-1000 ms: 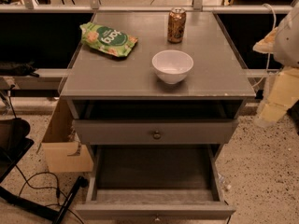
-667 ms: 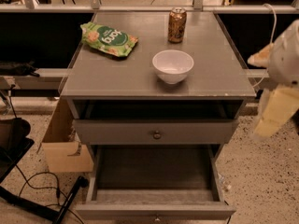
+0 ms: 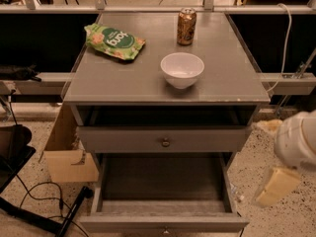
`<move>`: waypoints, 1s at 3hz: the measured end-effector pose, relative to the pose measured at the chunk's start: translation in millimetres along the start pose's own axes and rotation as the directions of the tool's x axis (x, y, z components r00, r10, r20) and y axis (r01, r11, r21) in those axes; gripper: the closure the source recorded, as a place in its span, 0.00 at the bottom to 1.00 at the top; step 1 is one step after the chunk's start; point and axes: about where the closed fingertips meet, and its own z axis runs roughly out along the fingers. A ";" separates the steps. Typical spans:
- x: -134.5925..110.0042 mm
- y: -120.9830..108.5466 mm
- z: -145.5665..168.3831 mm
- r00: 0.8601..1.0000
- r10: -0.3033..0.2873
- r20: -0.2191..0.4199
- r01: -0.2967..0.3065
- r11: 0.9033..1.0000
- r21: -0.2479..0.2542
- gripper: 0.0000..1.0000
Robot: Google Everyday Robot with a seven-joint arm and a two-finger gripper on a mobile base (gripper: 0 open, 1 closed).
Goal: Close middle drawer
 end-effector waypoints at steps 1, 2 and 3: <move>29.9 38.8 58.9 0.999 0.040 -0.001 -0.040 0.998 -0.045 0.00; 53.3 71.9 114.1 0.998 0.057 -0.028 -0.060 0.994 -0.087 0.00; 69.8 93.7 159.4 0.997 0.062 -0.048 -0.068 0.991 -0.116 0.00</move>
Offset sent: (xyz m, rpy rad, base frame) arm -0.0711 0.0082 -0.2241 -0.0001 0.1710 -0.0439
